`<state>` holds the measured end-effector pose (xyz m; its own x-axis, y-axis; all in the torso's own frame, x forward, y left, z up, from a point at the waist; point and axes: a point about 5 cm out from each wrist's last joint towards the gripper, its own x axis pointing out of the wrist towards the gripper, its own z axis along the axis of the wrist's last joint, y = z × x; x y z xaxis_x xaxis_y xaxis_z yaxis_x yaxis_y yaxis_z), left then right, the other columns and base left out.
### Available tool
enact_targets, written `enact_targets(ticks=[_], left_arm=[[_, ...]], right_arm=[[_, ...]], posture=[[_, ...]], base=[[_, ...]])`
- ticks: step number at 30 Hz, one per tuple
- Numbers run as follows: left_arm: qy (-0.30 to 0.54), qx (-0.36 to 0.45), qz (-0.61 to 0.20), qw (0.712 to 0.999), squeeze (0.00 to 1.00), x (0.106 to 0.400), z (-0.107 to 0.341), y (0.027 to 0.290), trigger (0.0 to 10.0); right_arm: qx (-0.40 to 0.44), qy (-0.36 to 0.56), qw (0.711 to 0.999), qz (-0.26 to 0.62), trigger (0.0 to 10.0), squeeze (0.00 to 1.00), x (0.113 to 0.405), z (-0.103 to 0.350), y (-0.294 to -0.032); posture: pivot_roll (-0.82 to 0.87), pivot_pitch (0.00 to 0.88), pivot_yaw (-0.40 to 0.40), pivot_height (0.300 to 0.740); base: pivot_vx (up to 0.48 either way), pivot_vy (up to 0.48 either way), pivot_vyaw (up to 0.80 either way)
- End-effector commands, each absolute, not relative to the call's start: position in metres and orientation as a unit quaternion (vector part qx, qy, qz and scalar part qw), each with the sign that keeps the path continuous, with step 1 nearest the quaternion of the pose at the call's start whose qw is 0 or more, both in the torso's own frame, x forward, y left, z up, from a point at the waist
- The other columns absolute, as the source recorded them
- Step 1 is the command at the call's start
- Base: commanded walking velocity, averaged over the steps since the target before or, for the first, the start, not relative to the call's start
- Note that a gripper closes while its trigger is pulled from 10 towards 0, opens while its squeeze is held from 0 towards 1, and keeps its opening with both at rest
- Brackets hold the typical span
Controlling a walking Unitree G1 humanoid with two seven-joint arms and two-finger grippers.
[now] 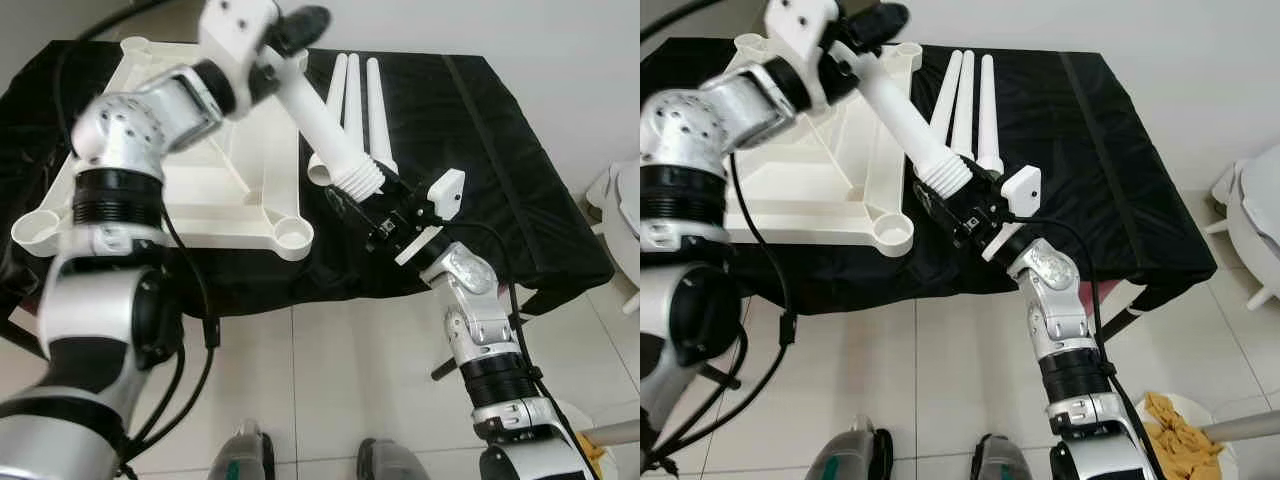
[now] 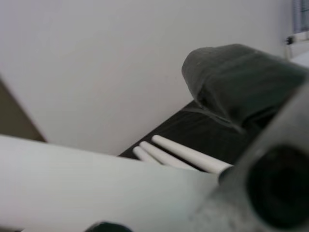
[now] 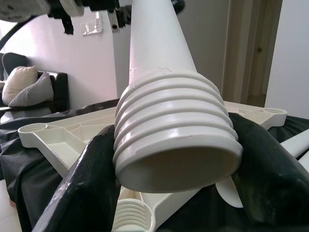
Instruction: Building children table
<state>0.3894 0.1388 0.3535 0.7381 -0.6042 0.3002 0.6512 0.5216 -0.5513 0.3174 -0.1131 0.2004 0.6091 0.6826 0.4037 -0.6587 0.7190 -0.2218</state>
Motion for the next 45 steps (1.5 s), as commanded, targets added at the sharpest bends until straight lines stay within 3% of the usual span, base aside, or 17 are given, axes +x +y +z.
enact_targets(ticks=[1,3,5,21,22,23,38,39,45], left_arm=[[-0.043,-0.334,-0.351,0.874,0.00,0.392,0.356,0.144,10.0],[-0.043,-0.334,-0.351,0.874,0.00,0.392,0.356,0.144,10.0],[-0.049,-0.329,-0.350,0.876,0.00,0.392,0.358,0.145,0.0],[-0.052,-0.303,-0.389,0.869,0.00,0.388,0.365,0.134,0.0],[-0.050,-0.293,-0.396,0.869,0.00,0.386,0.366,0.131,7.8],[-0.051,-0.288,-0.402,0.868,0.00,0.385,0.366,0.129,10.0],[-0.067,-0.200,-0.414,0.886,0.00,0.376,0.361,0.111,10.0],[-0.068,-0.179,-0.421,0.887,0.00,0.373,0.359,0.105,10.0],[-0.065,-0.124,-0.440,0.887,0.00,0.363,0.345,0.084,10.0]], right_arm=[[-0.029,-0.225,0.901,0.371,10.0,0.00,0.317,0.194,-0.114],[-0.029,-0.225,0.901,0.371,10.0,0.00,0.317,0.194,-0.114],[-0.031,-0.225,0.900,0.371,10.0,0.00,0.318,0.194,-0.114],[-0.035,-0.218,0.898,0.380,10.0,0.00,0.319,0.193,-0.114],[-0.030,-0.212,0.898,0.384,10.0,1.00,0.319,0.192,-0.114],[-0.025,-0.208,0.898,0.387,10.0,1.00,0.319,0.192,-0.115],[-0.031,-0.188,0.903,0.385,10.0,1.00,0.323,0.199,-0.120],[-0.039,-0.179,0.903,0.388,10.0,0.01,0.325,0.202,-0.120],[-0.064,-0.129,0.909,0.391,10.0,0.00,0.336,0.213,-0.119]], posture=[[-0.01,0.066,0.025,0.740],[-0.01,0.066,0.025,0.740],[0.00,0.065,0.026,0.740],[-0.01,0.065,0.019,0.740],[-0.01,0.065,0.016,0.740],[-0.01,0.065,0.016,0.740],[-0.01,0.064,-0.001,0.740],[-0.02,0.064,-0.004,0.740],[-0.02,0.060,-0.014,0.740]], base=[[0.000,0.000,0.00],[0.000,0.000,0.00],[0.000,0.000,0.00],[0.000,0.000,0.00],[0.000,0.000,0.00],[0.000,0.000,0.00],[0.000,0.000,0.00],[0.000,0.000,0.00],[0.000,0.000,0.00]])
